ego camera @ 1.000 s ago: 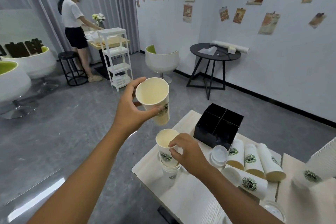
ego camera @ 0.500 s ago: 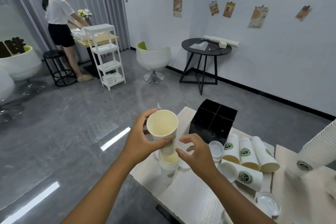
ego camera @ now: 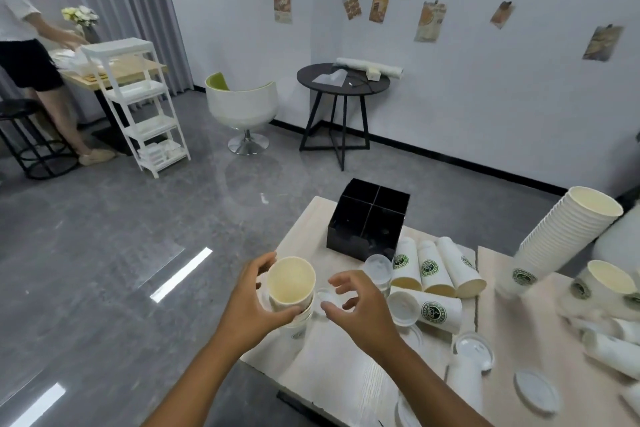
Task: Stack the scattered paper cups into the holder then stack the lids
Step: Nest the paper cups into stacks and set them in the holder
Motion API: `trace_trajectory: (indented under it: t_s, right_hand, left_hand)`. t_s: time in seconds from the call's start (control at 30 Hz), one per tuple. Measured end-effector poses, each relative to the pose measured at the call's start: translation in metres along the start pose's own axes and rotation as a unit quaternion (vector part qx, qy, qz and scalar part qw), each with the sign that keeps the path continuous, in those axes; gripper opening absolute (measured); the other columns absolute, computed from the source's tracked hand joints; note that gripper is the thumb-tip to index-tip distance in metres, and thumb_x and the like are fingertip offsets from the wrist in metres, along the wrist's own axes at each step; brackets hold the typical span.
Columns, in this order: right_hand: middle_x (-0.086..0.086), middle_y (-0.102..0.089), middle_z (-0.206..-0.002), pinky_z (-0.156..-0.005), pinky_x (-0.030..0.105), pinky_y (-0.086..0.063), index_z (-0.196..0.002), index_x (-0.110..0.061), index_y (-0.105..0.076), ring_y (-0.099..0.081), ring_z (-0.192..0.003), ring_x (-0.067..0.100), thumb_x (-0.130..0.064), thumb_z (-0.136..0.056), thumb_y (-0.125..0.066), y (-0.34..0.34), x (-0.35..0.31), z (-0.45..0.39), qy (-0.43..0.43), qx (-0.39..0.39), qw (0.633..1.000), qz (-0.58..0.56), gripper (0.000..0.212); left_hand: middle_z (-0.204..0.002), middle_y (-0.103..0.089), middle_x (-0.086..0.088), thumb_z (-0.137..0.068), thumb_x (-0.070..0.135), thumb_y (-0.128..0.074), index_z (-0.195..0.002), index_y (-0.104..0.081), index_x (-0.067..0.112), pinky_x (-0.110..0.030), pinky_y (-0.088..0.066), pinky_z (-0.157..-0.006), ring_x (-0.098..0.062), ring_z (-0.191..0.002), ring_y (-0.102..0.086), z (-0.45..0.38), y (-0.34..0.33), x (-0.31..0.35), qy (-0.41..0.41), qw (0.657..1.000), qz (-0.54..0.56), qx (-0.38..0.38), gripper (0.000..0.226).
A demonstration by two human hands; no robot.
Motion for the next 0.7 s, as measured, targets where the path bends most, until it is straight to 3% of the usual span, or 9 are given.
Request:
trace_trajectory:
  t_s: [0.23, 0.4, 0.53, 0.63, 0.7]
  right_hand:
    - [-0.016, -0.066, -0.113, -0.073, 0.024, -0.056, -0.106, -0.035, -0.064, -0.065, -0.099, 0.004, -0.025, -0.078, -0.085, 0.025, 0.03, 0.013, -0.085, 0.049, 0.995, -0.024, 0.036]
    - [-0.01, -0.07, -0.109, -0.078, 0.033, -0.061, -0.11, -0.03, -0.067, -0.068, -0.092, 0.005, -0.017, -0.081, -0.086, 0.06, 0.05, 0.023, -0.134, 0.123, 0.982, -0.055, 0.037]
    - [-0.004, -0.072, -0.104, -0.077, 0.033, -0.061, -0.109, -0.027, -0.068, -0.071, -0.088, 0.012, -0.01, -0.081, -0.085, 0.095, 0.057, 0.041, -0.161, 0.204, 0.962, -0.087, 0.037]
    - [-0.002, -0.072, -0.103, -0.073, 0.027, -0.058, -0.11, -0.027, -0.068, -0.072, -0.086, 0.012, -0.01, -0.08, -0.086, 0.124, 0.06, 0.062, -0.177, 0.261, 0.944, -0.097, 0.039]
    - [-0.003, -0.071, -0.103, -0.074, 0.032, -0.059, -0.111, -0.028, -0.067, -0.07, -0.087, 0.012, -0.009, -0.08, -0.085, 0.144, 0.064, 0.079, -0.188, 0.296, 0.932, -0.094, 0.04]
  left_hand:
    - [-0.141, -0.04, 0.036, -0.065, 0.036, -0.098, -0.14, -0.043, 0.049, 0.001, -0.032, -0.095, 0.022, -0.128, -0.037, -0.019, 0.006, 0.025, -0.059, 0.998, -0.011, 0.001, 0.093]
    - [-0.137, -0.045, 0.035, -0.069, 0.032, -0.095, -0.136, -0.051, 0.043, 0.001, -0.028, -0.103, 0.008, -0.134, -0.042, -0.036, -0.012, 0.067, -0.13, 0.991, 0.01, -0.023, 0.08]
    - [-0.138, -0.051, 0.028, -0.07, 0.047, -0.085, -0.135, -0.055, 0.038, -0.002, -0.03, -0.104, 0.001, -0.134, -0.048, -0.046, -0.041, 0.102, -0.182, 0.98, 0.038, -0.074, 0.072]
    - [-0.136, -0.055, 0.023, -0.072, 0.035, -0.093, -0.132, -0.057, 0.035, -0.005, -0.035, -0.102, 0.0, -0.129, -0.053, -0.052, -0.071, 0.123, -0.208, 0.97, 0.063, -0.105, 0.069]
    - [-0.134, -0.056, 0.021, -0.073, 0.03, -0.093, -0.132, -0.057, 0.033, -0.006, -0.038, -0.101, -0.001, -0.127, -0.055, -0.053, -0.098, 0.133, -0.217, 0.963, 0.08, -0.136, 0.069]
Point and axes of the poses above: each hand's wrist, its own z-axis away from the middle knuckle, its own y-axis out of the back of the hand, x = y × z, the point moved 4 cm from there along -z, towards the middle knuckle
